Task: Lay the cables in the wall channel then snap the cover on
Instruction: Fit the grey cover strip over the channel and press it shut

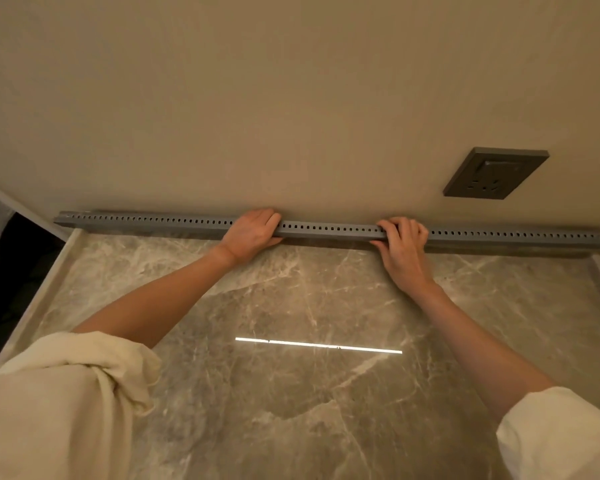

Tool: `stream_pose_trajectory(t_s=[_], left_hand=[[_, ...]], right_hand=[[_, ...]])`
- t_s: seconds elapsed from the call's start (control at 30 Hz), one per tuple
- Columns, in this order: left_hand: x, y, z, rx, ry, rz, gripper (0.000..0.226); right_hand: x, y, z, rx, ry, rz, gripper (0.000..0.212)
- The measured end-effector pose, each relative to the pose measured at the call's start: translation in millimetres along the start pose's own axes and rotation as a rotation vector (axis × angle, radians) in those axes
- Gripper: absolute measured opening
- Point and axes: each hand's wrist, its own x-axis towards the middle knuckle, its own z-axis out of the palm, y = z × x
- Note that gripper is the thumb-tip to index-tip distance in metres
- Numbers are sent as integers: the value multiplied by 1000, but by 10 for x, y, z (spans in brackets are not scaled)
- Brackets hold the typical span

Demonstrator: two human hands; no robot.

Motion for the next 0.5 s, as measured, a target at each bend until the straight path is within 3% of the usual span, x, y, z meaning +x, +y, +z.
stream_pose_trajectory(t_s=[0.33,0.5], left_hand=[[-446,-132,71,26,224,-249,34],[-486,-254,30,95,249,-249,29]], right_hand=[[43,33,-55,-3,-57,27,34],[86,-2,-118,-34,-54,40,34]])
